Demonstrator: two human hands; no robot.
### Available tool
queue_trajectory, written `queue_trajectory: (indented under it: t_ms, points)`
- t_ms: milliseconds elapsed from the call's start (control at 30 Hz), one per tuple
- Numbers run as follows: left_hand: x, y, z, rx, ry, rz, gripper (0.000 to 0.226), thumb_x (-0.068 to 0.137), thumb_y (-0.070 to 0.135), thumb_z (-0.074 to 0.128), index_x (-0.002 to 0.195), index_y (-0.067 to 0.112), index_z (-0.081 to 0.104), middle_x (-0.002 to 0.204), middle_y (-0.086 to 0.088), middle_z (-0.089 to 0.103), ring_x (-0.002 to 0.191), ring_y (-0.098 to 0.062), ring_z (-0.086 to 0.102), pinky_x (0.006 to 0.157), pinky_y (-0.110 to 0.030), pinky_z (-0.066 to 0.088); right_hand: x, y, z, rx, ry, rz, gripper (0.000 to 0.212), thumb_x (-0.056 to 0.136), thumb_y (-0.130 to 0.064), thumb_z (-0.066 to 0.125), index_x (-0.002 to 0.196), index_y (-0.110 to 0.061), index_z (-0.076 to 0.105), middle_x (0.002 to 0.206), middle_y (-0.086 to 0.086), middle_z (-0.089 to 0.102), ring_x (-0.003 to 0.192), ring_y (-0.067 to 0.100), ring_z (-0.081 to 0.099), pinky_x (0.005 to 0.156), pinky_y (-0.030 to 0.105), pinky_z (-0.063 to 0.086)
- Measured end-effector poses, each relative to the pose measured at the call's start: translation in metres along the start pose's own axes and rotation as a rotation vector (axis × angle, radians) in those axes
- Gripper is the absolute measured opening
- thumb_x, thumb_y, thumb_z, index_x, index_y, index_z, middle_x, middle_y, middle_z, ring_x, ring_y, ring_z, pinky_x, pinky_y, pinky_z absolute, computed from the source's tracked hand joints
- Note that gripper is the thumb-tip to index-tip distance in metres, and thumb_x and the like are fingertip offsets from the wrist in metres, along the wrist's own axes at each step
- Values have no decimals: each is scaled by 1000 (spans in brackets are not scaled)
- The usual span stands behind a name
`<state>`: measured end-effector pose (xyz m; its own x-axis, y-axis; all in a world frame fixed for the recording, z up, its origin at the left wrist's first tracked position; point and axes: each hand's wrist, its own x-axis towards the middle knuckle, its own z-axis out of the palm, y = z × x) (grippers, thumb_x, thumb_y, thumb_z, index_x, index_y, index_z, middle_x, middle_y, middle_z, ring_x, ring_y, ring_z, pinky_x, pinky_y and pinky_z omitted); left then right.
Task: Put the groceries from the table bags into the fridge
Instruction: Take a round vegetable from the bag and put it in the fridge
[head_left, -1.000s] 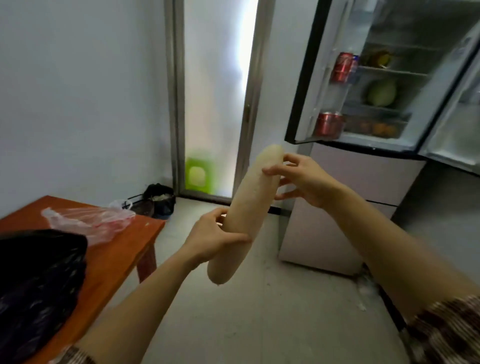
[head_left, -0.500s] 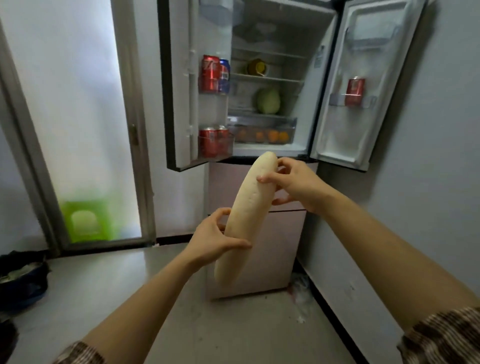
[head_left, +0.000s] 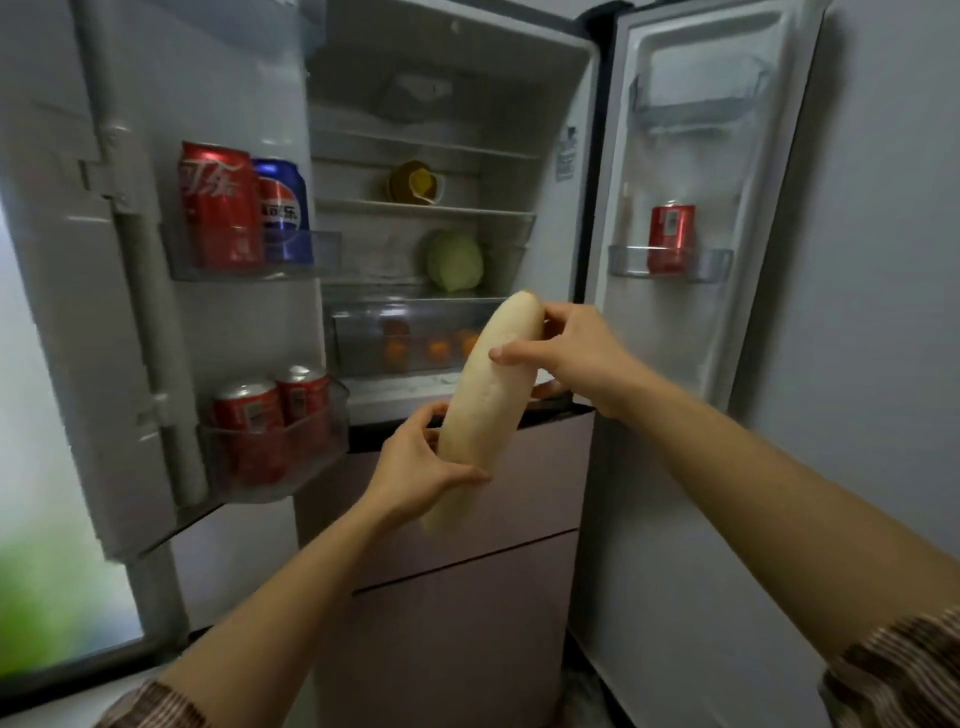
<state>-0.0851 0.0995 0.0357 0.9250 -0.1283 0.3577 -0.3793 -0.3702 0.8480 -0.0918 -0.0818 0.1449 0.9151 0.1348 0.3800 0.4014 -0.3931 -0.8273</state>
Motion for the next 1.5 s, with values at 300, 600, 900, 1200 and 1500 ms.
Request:
queue_trajectory:
  t_ms: [300, 600, 900, 1200, 1500]
  points:
    - [196, -8, 31, -73, 238, 104, 72, 60, 10, 87, 118, 33, 52, 105, 12, 63, 95, -6, 59, 67, -22, 49, 170, 51, -46, -30, 109, -271, 52, 72, -29, 83, 115, -22, 56, 104, -7, 58, 95, 15, 61, 68, 34, 62]
    - [376, -13, 22, -18, 413, 167, 70, 66, 11, 84, 123, 32, 50, 115, 7, 58, 105, -14, 56, 72, -22, 51, 334, 79, -59, -2, 170, -490, 50, 71, -30, 83, 111, -29, 52, 101, -17, 54, 96, 10, 56, 77, 27, 57]
    - [493, -76, -25, 40, 369, 208, 70, 67, 3, 81, 128, 27, 58, 109, 3, 68, 104, -18, 62, 84, -29, 55, 451, 128, -3, 48, 279, -593, 44, 65, -25, 85, 97, -27, 55, 97, -7, 62, 87, 6, 57, 66, 15, 48]
    - [575, -135, -72, -92, 429, -73, 39, 80, -13, 62, 116, 0, 64, 95, -9, 64, 70, -11, 57, 43, -6, 44, 548, 187, 82, -77, 206, -709, 51, 62, -15, 84, 108, -15, 63, 101, 2, 58, 93, 19, 57, 76, 25, 47]
    - [626, -166, -107, -377, 282, -368, 20, 98, 8, 43, 86, 8, 58, 82, -10, 61, 71, -20, 57, 38, -19, 49, 605, 232, 121, -467, -23, -766, 45, 69, -4, 69, 112, -13, 60, 105, 7, 57, 94, 32, 58, 75, 46, 52]
